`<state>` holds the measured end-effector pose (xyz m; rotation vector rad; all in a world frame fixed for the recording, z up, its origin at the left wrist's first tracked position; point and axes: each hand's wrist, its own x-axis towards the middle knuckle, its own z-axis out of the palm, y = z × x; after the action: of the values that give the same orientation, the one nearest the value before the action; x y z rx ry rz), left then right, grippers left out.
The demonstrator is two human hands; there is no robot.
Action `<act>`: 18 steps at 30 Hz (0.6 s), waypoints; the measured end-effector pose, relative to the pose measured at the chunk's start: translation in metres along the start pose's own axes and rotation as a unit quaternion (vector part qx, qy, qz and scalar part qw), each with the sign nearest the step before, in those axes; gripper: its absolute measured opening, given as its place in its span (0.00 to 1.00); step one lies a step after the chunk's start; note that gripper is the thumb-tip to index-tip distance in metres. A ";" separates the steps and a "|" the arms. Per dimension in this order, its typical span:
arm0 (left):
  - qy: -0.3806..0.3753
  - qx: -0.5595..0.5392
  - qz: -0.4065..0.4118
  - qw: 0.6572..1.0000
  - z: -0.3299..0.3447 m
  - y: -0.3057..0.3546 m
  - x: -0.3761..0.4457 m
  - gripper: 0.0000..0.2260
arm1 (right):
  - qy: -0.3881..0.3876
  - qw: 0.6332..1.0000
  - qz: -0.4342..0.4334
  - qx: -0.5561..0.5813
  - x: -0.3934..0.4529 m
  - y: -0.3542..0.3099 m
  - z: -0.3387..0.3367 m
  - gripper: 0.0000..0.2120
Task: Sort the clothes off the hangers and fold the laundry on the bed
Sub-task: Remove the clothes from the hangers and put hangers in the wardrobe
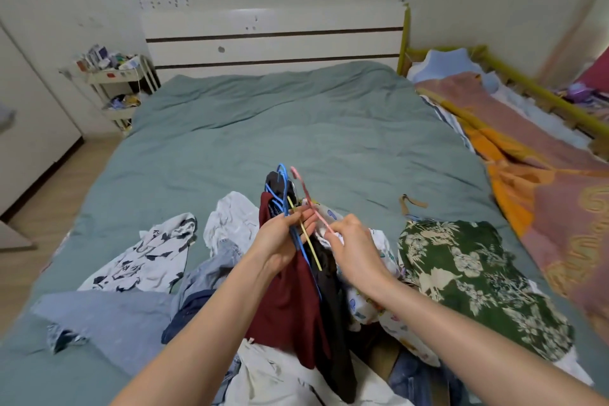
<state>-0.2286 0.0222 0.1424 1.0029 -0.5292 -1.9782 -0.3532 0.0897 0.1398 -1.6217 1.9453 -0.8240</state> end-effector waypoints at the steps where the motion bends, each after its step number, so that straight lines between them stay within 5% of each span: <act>1: -0.001 0.002 -0.004 1.000 0.001 -0.001 0.000 0.11 | 0.001 1.000 0.004 -0.002 -0.001 0.000 0.005 0.12; 14: 0.016 0.067 -0.007 0.998 0.031 -0.020 0.044 0.04 | -0.030 0.998 -0.003 0.051 -0.013 0.047 -0.012 0.07; 18: 0.037 0.054 0.007 0.998 0.053 -0.032 0.078 0.08 | -0.041 0.990 0.087 0.104 0.010 0.111 -0.053 0.08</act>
<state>-0.3133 -0.0241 0.1172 1.1316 -0.6065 -1.9093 -0.4690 0.1007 0.0990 -1.3248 1.8458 -0.8442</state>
